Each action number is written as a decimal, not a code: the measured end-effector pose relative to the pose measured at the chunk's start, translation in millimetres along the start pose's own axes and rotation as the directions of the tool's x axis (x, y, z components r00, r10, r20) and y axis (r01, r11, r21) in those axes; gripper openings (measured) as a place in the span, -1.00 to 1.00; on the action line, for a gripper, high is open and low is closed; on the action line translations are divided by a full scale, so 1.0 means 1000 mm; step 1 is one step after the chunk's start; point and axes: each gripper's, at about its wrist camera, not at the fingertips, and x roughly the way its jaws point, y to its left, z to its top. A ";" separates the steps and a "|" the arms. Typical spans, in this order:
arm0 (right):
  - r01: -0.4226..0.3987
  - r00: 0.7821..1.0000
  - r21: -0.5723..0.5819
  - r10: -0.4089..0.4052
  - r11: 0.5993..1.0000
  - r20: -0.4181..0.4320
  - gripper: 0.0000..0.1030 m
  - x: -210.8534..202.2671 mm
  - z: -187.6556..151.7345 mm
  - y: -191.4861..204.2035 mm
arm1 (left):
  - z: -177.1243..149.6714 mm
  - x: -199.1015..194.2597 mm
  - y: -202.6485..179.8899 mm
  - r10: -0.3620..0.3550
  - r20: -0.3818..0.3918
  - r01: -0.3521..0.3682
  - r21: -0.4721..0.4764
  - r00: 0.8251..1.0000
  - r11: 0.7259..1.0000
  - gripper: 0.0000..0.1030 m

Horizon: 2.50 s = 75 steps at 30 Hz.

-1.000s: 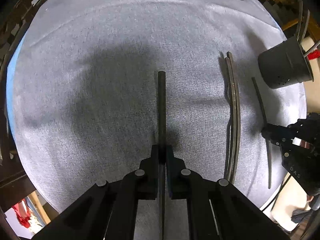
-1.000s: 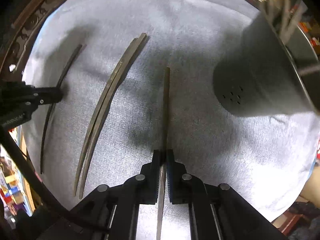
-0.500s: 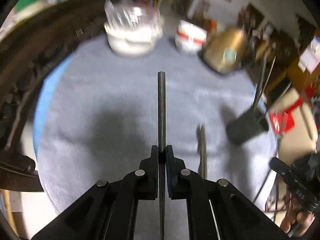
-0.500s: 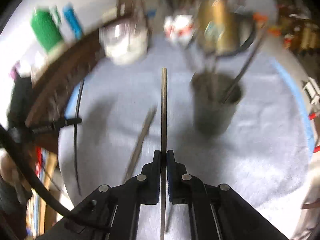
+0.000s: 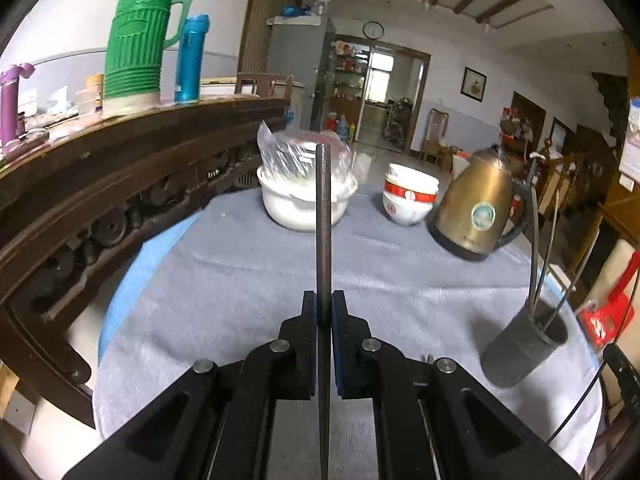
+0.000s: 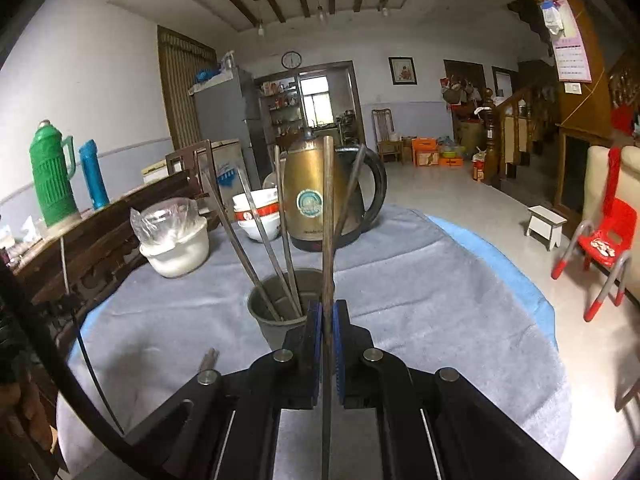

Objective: Organize utensils
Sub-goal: 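Carry both held chopsticks up toward the grey cup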

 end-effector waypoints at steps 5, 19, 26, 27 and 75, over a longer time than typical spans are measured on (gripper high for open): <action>-0.002 1.000 -0.045 0.003 0.999 0.014 -0.88 -0.023 -0.021 0.005 | -0.004 -0.019 0.008 0.012 0.053 -0.013 0.029 0.999 0.999 -0.86; -0.024 1.000 0.023 0.024 0.999 -0.016 -0.88 -0.068 -0.041 -0.012 | -0.019 -0.078 0.034 -0.060 0.052 0.060 0.006 0.997 0.998 -0.86; -0.038 0.999 0.093 0.041 0.995 -0.024 -0.89 -0.065 -0.038 -0.023 | -0.016 -0.079 0.037 -0.082 0.028 0.082 -0.033 0.996 0.996 -0.87; -0.043 0.999 0.105 0.046 0.994 -0.022 -0.89 -0.065 -0.037 -0.025 | -0.015 -0.079 0.037 -0.087 0.022 0.087 -0.039 0.996 0.995 -0.87; -0.139 0.989 0.155 0.129 0.978 0.075 -0.89 -0.069 0.011 -0.019 | 0.054 -0.059 -0.012 -0.222 -0.031 0.214 -0.163 0.975 0.963 -0.88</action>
